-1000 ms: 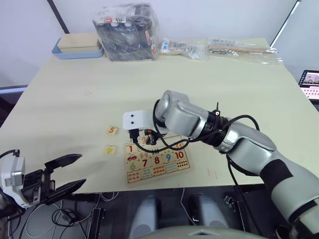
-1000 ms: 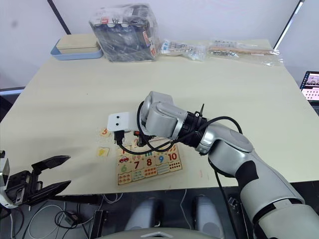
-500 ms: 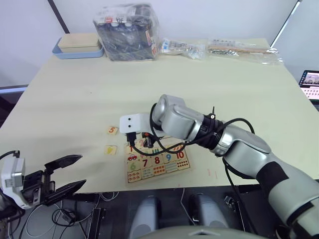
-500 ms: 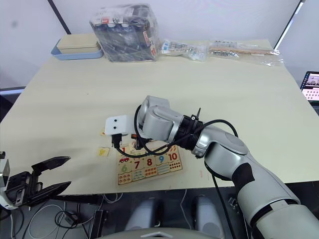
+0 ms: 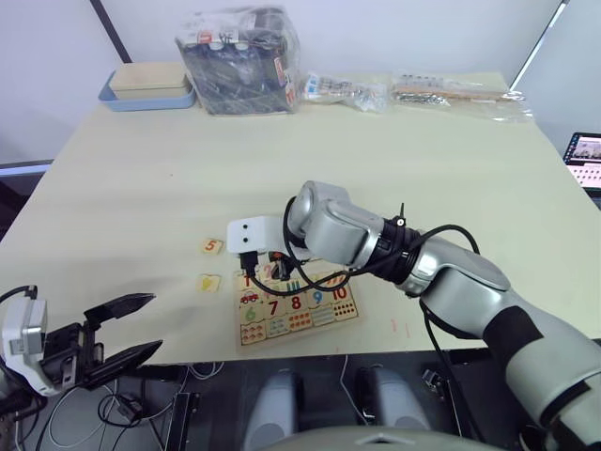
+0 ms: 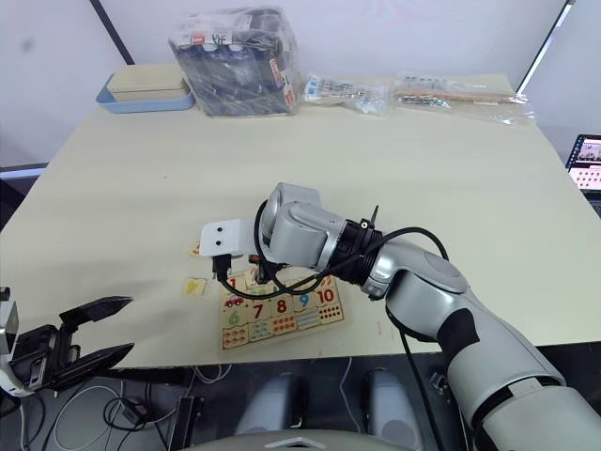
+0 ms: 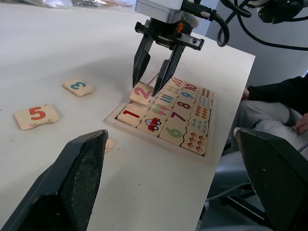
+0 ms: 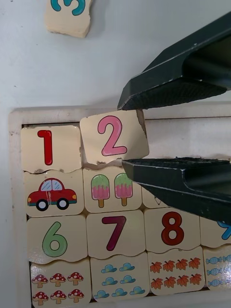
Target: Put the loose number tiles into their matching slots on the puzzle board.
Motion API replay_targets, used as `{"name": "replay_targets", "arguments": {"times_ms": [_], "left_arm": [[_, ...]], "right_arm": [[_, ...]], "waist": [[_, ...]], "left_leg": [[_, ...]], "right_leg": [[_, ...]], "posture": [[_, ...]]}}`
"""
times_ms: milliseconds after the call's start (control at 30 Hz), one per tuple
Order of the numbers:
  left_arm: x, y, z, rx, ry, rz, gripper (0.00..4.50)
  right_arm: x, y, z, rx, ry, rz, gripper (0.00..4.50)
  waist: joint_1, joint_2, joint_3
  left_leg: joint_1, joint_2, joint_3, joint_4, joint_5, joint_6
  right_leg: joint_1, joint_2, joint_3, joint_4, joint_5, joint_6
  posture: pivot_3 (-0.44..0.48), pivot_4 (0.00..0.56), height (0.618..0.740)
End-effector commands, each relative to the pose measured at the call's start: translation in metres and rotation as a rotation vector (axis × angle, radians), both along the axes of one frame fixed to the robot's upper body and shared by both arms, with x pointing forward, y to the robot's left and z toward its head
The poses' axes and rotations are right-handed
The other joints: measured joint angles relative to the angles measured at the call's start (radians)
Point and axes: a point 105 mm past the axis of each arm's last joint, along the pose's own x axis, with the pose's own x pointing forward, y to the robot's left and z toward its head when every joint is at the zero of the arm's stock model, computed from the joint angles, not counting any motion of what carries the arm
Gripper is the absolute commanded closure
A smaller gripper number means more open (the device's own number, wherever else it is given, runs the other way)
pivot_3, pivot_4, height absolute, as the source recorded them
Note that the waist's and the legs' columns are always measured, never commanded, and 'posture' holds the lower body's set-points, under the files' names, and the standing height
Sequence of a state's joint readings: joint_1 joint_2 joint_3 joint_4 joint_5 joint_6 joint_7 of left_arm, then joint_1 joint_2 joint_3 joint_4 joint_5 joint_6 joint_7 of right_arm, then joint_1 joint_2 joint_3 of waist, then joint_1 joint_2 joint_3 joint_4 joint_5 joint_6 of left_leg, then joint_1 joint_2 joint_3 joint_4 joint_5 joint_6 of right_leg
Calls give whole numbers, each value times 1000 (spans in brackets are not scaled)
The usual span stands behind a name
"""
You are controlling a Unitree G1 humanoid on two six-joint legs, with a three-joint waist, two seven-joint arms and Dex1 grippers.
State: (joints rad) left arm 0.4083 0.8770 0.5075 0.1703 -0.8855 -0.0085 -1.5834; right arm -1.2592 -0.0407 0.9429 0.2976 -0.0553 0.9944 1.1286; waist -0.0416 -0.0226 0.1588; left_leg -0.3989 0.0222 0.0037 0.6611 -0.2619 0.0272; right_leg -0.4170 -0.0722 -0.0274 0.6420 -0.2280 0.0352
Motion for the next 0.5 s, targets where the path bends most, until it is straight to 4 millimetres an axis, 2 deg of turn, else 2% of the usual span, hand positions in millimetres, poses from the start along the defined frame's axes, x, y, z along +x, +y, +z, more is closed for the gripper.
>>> {"name": "replay_targets", "arguments": {"times_ms": [33, 500], "left_arm": [[-4, 1, 6, 12, -32, -17, 0], [-5, 2, 5, 12, -29, -14, 0]], "right_arm": [[-3, 4, 3, 9, -10, 20, 3611], [-5, 5, 0, 7, 2, 14, 3611]], "waist": [[0, 0, 0], [0, 0, 0]], "left_leg": [[0, 0, 0, 0, 0, 0], [0, 0, -1, -2, 0, -1]], "right_leg": [[0, 0, 0, 0, 0, 0], [0, -4, -1, -1, 0, 0]], "posture": [[0, 150, 740], [0, 150, 740]]}}
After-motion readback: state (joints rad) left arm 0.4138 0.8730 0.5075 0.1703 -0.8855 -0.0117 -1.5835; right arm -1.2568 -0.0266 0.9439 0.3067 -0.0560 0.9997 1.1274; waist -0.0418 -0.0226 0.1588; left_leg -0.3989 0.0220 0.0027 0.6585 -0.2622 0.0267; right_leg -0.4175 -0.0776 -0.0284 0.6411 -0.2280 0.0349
